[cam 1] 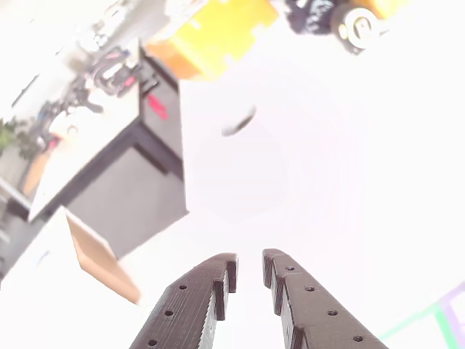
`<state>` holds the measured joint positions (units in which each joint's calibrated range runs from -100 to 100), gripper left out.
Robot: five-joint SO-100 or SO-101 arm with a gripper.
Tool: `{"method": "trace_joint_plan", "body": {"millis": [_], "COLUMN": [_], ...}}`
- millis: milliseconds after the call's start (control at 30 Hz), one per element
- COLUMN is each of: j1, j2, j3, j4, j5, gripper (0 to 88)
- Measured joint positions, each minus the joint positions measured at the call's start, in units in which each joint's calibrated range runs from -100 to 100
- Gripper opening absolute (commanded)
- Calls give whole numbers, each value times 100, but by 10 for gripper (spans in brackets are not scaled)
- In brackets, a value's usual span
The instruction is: Tower of hanoi
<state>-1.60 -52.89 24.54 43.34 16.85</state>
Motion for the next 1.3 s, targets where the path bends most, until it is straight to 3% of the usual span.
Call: {"method": "trace_joint_plan", "body": {"millis": [167, 267, 400, 533, 767, 900, 967, 1100, 1300], "j1": [-131, 8, 123, 237, 671, 884, 999, 1318, 1826], "j2": [25, 25, -93, -397, -937, -1081, -1131, -1266, -1511], "j3": [-52, -113, -61, 279, 1149, 1680, 1915, 2176, 2663], "j4": [0, 0, 24, 104, 104, 128, 233, 369, 409], "j5": [2325, 3054, 4650, 5754, 6778, 7862, 8177, 8236, 8236], "gripper": [1, 1, 4, 4, 38, 4, 11, 150, 202]}}
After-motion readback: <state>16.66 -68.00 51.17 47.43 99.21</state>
